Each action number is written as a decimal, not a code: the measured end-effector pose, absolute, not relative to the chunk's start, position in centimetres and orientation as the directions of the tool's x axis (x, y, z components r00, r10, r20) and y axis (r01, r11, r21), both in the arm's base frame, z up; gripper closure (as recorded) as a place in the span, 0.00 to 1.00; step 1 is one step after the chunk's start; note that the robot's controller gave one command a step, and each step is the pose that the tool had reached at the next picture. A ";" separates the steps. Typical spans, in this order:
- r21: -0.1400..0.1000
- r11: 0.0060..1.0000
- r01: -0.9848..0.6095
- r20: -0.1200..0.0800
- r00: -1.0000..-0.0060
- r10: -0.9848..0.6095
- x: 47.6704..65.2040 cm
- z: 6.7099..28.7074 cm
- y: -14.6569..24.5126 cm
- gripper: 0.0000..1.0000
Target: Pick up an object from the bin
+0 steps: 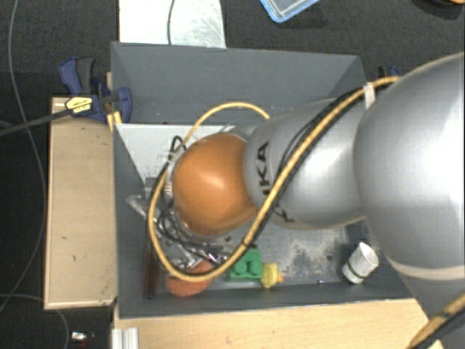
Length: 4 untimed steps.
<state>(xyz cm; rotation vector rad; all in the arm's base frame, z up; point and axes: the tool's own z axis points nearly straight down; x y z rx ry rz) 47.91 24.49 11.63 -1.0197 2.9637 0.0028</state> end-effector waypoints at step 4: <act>-0.009 0.129 -0.992 -0.003 -0.129 -0.992 56.5 9.5 24.3 1.00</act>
Offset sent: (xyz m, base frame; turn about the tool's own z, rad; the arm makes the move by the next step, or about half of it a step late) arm 0.0831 0.0004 -0.0463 -0.7936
